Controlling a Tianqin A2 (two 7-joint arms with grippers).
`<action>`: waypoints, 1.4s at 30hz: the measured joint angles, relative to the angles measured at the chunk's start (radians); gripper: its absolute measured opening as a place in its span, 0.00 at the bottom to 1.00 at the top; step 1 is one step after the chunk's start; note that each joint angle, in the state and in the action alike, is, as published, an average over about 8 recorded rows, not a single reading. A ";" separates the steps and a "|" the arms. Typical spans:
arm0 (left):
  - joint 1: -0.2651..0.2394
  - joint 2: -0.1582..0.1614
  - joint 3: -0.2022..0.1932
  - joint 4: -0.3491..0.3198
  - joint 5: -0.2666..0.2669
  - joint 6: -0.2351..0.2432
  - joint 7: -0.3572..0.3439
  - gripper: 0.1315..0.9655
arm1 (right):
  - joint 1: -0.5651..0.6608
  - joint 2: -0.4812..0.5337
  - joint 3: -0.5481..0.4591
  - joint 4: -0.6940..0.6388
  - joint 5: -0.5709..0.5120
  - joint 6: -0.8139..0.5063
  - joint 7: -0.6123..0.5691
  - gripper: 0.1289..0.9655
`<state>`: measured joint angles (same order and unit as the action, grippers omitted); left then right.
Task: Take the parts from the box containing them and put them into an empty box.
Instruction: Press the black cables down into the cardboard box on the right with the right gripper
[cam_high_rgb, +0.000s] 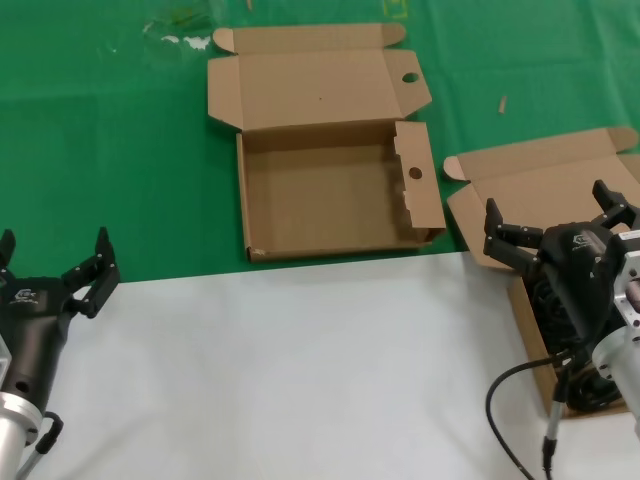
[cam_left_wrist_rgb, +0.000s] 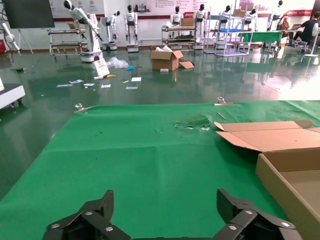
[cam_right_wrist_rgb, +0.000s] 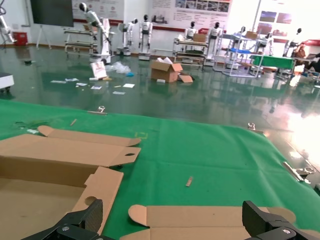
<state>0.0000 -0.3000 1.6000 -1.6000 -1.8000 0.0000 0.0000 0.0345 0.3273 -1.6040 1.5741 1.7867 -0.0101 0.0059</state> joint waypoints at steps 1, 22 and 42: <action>0.000 0.000 0.000 0.000 0.000 0.000 0.000 0.74 | -0.002 0.016 -0.011 0.005 0.009 0.008 0.001 1.00; 0.000 0.000 0.000 0.000 0.000 0.000 0.000 0.27 | 0.096 0.814 -0.493 0.219 0.521 0.114 -0.099 1.00; 0.000 0.000 0.000 0.000 0.000 0.000 0.000 0.02 | 0.352 1.004 -0.532 0.109 -0.016 -0.527 0.085 1.00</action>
<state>0.0000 -0.3000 1.6001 -1.6000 -1.7996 0.0000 -0.0004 0.3867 1.3317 -2.1365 1.6834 1.7709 -0.5367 0.0905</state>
